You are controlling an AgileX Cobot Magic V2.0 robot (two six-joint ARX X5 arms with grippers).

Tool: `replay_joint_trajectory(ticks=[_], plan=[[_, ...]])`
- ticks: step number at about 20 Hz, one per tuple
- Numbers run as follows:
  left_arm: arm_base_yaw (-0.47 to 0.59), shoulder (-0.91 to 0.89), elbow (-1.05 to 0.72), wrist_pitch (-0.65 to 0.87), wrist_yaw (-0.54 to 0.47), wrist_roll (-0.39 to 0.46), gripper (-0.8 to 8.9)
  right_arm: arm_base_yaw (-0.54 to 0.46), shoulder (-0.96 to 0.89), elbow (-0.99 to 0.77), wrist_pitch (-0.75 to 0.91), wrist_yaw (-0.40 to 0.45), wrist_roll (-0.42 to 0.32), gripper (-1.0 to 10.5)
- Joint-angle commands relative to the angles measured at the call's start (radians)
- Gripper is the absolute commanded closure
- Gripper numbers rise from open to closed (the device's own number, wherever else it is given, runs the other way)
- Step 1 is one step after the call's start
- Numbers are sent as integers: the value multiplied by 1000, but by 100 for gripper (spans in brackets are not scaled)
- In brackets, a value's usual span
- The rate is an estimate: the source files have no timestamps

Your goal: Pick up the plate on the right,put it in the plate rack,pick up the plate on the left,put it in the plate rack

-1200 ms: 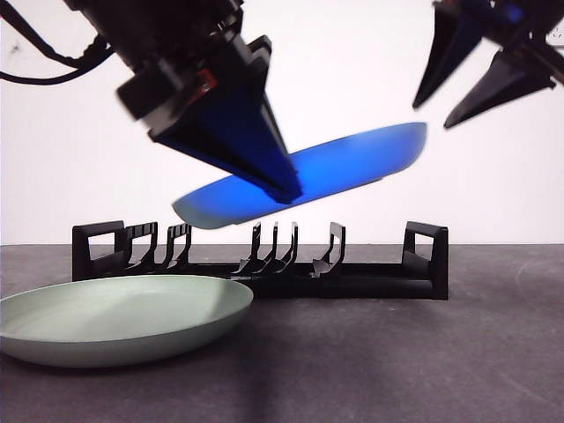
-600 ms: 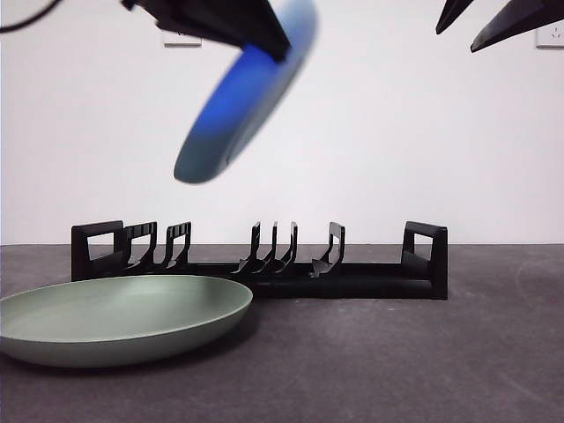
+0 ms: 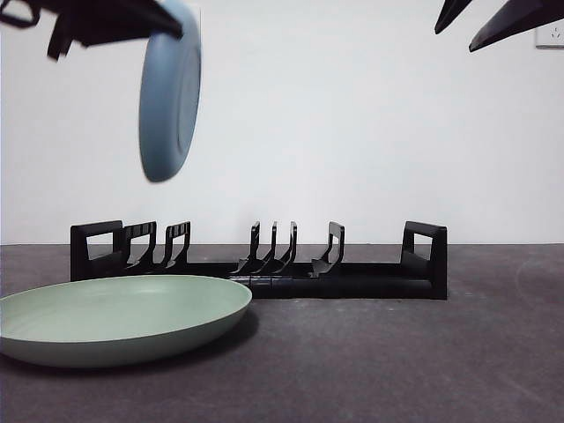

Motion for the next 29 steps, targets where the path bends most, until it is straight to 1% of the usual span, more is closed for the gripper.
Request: replay_joint_trajectory(ticks=[1,5,8,9,11,15,16,17,19,21,22,23,25,26,27,28,29], plan=[[39,50,26,23,40,-33,823,2,1,3,6,0,18,729],[69,121,59,26,63,-33,823,2,1,3,6,0,18,729],[72,168,61,34,69,-33,823,2,2,3,6,0,18,729],[72,186,61,35,91,-32,823,2,2,3,6,0,18,729],[71,217,61,33,96,-32,823,1,2,3,6,0,18,729],[76,259,61,30,81,-30,823,1,2,3,6,0,18,729],[75,261,61,16,72,-14,823,1,2,3,6,0,18,729],[75,261,61,-6,41,0,822,1,2,3,6,0,18,729],[73,261,61,-41,4,10,813,1,2,3,6,1,18,729],[73,261,61,-76,-19,53,813,1,2,3,6,0,18,729],[73,261,61,-85,-27,56,799,1,2,3,6,1,18,729],[73,261,61,-86,-26,55,730,1,2,3,6,0,18,729],[73,260,61,-82,-21,55,551,2,3,3,5,-1,18,729],[73,259,64,-86,-14,55,506,2,3,3,5,-9,18,729],[73,256,71,-96,2,56,493,5,5,3,5,-20,18,729],[73,247,74,-97,19,57,493,11,8,3,5,-49,18,729],[73,230,74,-95,24,68,493,21,13,3,5,-96,17,729]])
